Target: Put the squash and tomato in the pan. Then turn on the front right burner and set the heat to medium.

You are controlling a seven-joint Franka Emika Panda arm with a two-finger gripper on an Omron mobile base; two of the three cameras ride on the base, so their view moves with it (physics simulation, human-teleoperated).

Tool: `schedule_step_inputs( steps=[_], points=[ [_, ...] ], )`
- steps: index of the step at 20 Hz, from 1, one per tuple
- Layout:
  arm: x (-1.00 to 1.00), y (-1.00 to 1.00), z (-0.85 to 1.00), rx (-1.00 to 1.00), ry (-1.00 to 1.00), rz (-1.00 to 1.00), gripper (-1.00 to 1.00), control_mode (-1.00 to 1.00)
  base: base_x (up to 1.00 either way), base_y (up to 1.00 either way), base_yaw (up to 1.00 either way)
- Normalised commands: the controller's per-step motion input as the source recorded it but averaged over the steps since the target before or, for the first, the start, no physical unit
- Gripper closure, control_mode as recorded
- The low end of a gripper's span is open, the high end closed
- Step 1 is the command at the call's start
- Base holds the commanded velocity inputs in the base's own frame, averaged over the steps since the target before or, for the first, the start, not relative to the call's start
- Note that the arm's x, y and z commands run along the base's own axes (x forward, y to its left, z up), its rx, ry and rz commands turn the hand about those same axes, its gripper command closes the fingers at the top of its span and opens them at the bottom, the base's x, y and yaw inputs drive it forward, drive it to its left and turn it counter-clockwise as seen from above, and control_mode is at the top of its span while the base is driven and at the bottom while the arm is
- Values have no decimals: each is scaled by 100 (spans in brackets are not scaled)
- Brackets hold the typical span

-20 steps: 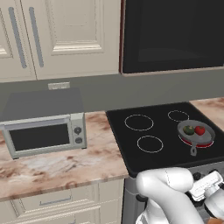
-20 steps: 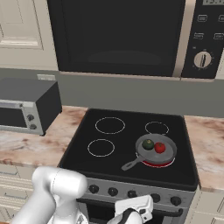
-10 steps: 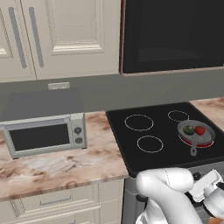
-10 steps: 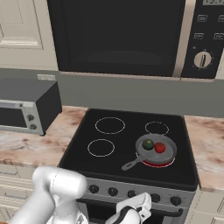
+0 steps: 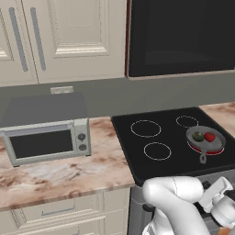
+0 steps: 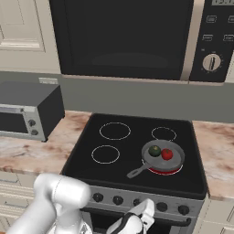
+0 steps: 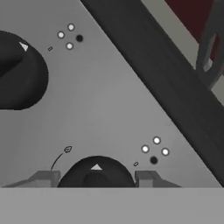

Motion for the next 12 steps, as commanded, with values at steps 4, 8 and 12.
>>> schedule_step_inputs(
  steps=[4,8,12],
  points=[
    [0,-8,-6,-24,0,-6,100,-100,0,0,0],
    [0,-8,-2,-26,0,-6,100,-100,0,0,0],
    [0,-8,-4,-25,0,-6,100,-100,0,0,0]
  ],
)
